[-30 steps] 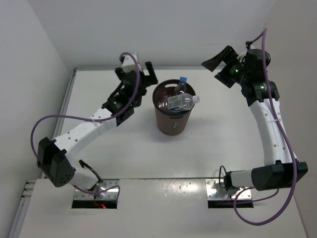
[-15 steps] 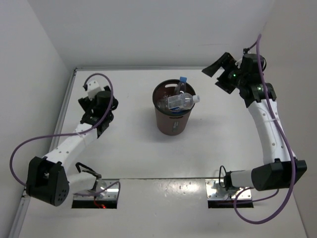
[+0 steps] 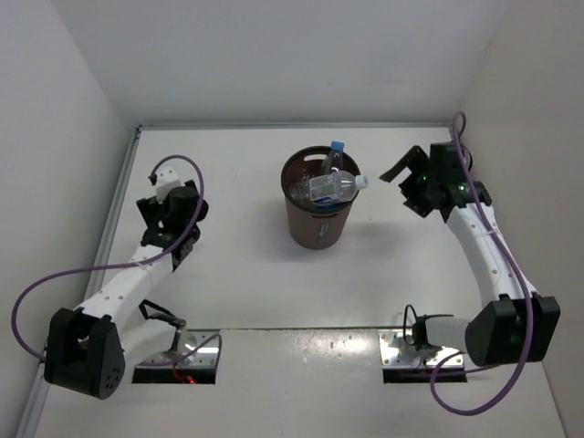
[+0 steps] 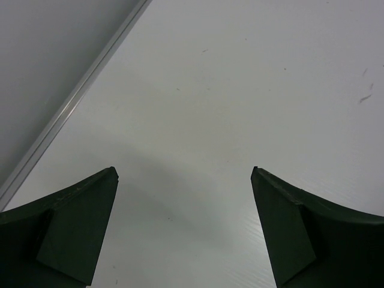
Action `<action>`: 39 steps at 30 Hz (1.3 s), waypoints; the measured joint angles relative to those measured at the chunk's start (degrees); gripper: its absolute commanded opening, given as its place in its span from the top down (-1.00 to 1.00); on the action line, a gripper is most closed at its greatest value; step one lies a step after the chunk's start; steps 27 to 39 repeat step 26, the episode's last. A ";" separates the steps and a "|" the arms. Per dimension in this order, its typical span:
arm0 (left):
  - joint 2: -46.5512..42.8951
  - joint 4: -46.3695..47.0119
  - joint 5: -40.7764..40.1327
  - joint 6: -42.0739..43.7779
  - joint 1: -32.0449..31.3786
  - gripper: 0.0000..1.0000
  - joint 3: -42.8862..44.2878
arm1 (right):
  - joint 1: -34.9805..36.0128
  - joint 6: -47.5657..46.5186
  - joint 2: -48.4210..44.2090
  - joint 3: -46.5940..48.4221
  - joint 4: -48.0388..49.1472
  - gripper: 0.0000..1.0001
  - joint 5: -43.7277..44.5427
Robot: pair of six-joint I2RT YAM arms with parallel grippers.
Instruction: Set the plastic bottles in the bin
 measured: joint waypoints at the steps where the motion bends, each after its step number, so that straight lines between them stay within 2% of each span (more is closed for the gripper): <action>1: 0.09 -0.09 0.07 -0.09 0.33 -1.00 0.00 | -0.04 0.74 -0.20 -1.97 -0.17 -1.00 0.04; 7: 1.90 0.37 7.41 -1.66 3.15 -1.00 -0.15 | -1.31 3.78 -0.26 -11.85 -0.74 -1.00 -0.09; 13: 8.48 -0.33 12.83 -6.19 3.63 -1.00 3.17 | -2.47 4.09 -0.44 -13.53 0.07 -1.00 -0.09; 19: 10.62 -0.22 17.11 -8.35 3.67 -1.00 8.22 | -3.30 4.09 -0.57 -15.50 0.35 -1.00 -0.24; 39: 12.68 0.13 18.69 -7.04 3.72 -1.00 9.86 | -4.13 4.09 -0.61 -16.20 2.64 -1.00 -1.16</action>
